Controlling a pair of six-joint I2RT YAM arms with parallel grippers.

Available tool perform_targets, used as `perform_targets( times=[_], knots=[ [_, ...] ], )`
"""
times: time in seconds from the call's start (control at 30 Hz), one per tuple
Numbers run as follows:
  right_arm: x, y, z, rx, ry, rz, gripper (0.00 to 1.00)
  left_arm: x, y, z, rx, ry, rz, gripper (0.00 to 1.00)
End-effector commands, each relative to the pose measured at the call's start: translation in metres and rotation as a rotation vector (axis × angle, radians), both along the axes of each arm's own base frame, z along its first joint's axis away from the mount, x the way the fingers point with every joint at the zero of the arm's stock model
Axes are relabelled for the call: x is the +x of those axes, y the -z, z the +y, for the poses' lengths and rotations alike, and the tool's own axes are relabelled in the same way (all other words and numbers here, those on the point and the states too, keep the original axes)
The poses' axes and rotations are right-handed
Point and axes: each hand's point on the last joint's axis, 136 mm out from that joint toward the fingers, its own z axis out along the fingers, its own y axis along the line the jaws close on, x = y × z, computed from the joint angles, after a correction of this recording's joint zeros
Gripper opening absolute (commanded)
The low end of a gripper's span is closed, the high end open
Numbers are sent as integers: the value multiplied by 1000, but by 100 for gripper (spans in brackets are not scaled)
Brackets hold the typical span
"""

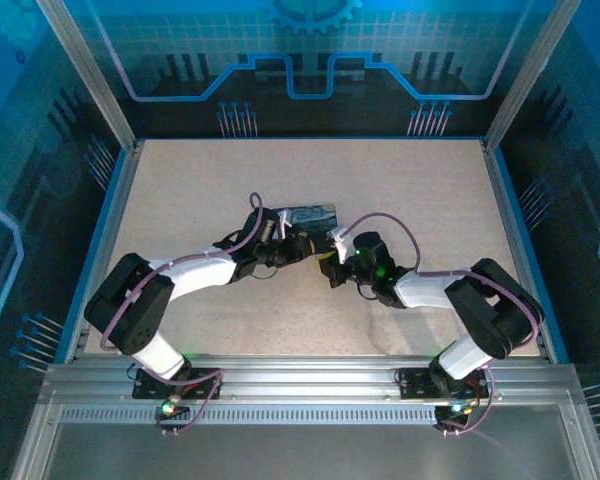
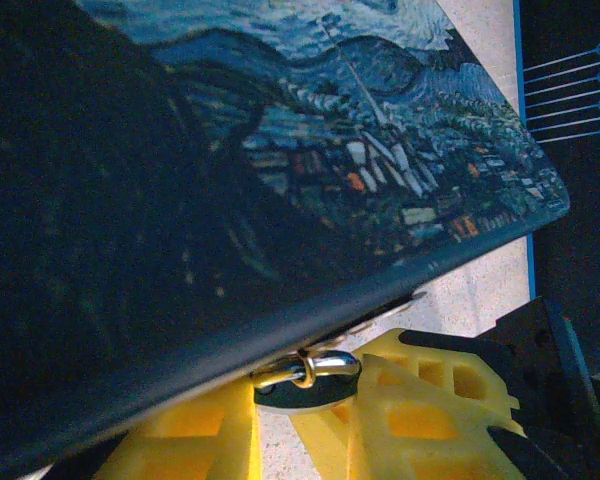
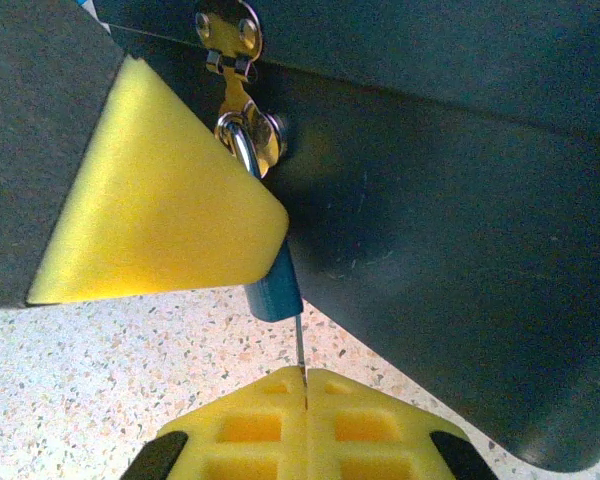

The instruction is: Unlock the padlock with the key

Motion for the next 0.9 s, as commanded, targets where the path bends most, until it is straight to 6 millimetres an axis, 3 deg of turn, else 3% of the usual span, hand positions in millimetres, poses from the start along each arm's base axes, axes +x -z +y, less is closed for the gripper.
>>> perform_targets(
  times=[0.0,0.87],
  knots=[
    [4,-22,11,49,-30,-59,0,5,-24,-7,-30,10,-66,24],
    [-1,-15,7,38,-27,-44,0,6,-21,-5,-21,1,-61,24]
  ],
)
